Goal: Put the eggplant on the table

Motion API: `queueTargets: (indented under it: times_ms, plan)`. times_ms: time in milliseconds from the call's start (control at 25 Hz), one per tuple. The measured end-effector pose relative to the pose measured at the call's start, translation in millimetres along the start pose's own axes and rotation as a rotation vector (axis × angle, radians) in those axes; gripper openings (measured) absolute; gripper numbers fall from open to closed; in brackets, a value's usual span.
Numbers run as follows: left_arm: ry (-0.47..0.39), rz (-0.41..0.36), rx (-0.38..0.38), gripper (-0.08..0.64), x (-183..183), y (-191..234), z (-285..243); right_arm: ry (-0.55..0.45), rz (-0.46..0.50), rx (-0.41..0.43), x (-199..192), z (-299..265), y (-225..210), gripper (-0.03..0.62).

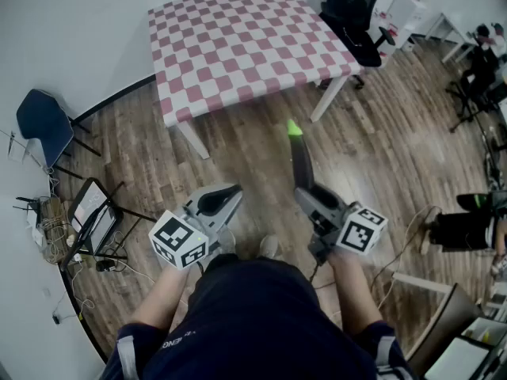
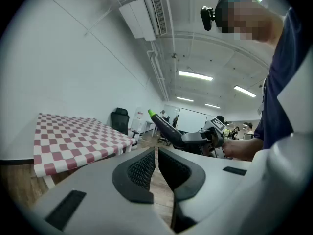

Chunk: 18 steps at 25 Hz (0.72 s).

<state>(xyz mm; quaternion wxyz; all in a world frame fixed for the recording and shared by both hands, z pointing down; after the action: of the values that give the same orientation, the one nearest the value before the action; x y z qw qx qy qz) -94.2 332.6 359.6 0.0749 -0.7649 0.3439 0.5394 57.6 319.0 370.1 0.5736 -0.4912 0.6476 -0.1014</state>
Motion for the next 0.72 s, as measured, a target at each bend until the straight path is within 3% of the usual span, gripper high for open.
queueTargets:
  times_ms: [720]
  plan:
    - [0.023,0.014,-0.005,0.041,-5.2,22.8,1.9,0.015,0.049,-0.043,0.7,-26.3,3.4,0.201]
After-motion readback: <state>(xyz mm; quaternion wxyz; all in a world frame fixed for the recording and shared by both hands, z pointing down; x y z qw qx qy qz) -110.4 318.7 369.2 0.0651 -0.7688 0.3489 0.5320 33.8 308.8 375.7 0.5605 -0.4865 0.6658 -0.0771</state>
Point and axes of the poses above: the fingertips, and each gripper's own axes: z backward along the fingers, y to its left, x out of its top, the point moved 1 cm from there along z, backward along the fingers, and after that the axes turned 13 degrees about y, right-handed, at the moved point
